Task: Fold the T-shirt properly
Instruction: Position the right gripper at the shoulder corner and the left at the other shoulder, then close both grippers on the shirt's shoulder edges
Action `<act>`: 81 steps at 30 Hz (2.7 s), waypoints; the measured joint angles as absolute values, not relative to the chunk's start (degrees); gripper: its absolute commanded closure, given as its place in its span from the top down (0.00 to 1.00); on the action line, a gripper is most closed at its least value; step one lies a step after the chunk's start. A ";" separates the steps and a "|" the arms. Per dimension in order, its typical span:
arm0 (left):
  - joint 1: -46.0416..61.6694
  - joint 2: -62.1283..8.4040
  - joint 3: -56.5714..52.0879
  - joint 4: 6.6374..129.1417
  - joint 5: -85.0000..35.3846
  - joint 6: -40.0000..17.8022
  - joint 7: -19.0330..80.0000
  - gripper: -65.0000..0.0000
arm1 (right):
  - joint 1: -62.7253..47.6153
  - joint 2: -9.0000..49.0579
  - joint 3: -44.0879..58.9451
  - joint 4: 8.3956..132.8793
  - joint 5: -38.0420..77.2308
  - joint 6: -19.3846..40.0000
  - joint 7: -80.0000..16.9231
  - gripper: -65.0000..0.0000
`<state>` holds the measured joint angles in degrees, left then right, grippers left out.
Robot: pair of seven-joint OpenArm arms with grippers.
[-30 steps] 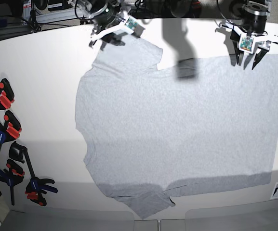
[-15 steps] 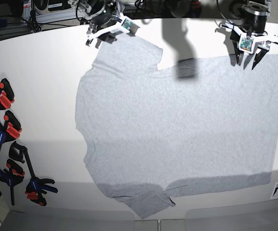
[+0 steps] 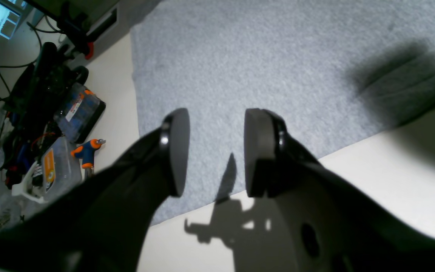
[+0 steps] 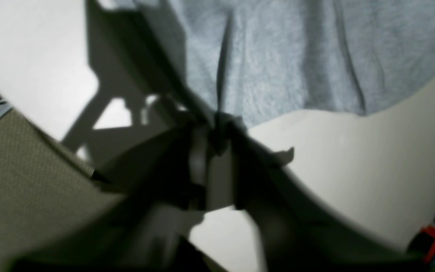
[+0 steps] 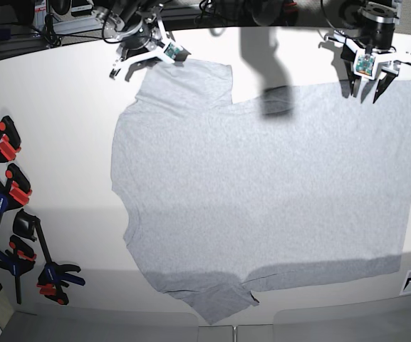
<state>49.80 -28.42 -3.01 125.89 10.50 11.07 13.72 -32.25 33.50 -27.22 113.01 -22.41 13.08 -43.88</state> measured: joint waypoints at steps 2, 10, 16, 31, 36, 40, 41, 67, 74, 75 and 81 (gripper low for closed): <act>49.80 -28.42 -3.01 125.89 10.48 11.07 13.72 0.33 | -32.23 33.50 -27.22 113.01 -22.46 13.10 -43.81 0.00; 49.58 -28.42 -3.01 125.89 10.48 11.09 13.43 0.33 | -32.25 33.52 -27.22 112.99 -22.44 11.99 -43.79 0.00; 45.34 -34.92 -2.98 124.60 16.38 10.87 23.42 0.33 | -32.23 33.71 -27.22 112.97 -22.33 11.79 -43.77 0.00; 44.56 -57.78 -2.70 96.60 18.46 -12.53 11.73 0.33 | -32.25 33.65 -27.24 112.97 -22.39 11.60 -43.79 0.00; 44.84 -59.05 -2.68 93.67 21.58 -12.67 12.19 0.33 | -32.25 33.65 -27.24 112.97 -22.35 11.60 -43.81 0.00; 44.25 -59.05 -2.68 93.36 21.82 -12.49 11.27 0.33 | -32.23 33.65 -27.24 112.97 -22.39 11.60 -43.79 0.00; 44.27 -59.02 -2.68 93.34 21.91 -12.53 10.52 0.33 | -32.23 33.65 -27.24 112.97 -22.37 11.60 -43.77 0.00; 31.18 -54.48 6.68 81.69 21.93 -12.75 9.15 0.33 | -32.27 33.67 -27.22 112.92 -22.28 11.60 -41.80 0.00; 25.54 -51.62 9.08 79.50 22.94 -10.70 13.82 0.33 | -32.25 33.65 -27.27 112.90 -22.26 11.62 -41.82 0.00; 25.78 -51.62 9.08 79.55 22.96 -10.50 13.72 0.33 | -32.25 33.65 -27.27 112.90 -22.26 11.62 -41.82 0.00; 28.03 -51.62 9.34 79.72 22.94 -10.41 13.06 0.00 | -32.25 33.65 -27.27 112.90 -22.26 11.62 -41.82 0.00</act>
<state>28.03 -51.62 9.34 79.72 22.94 -10.41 13.06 -32.25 33.65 -27.27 112.90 -22.26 11.62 -41.82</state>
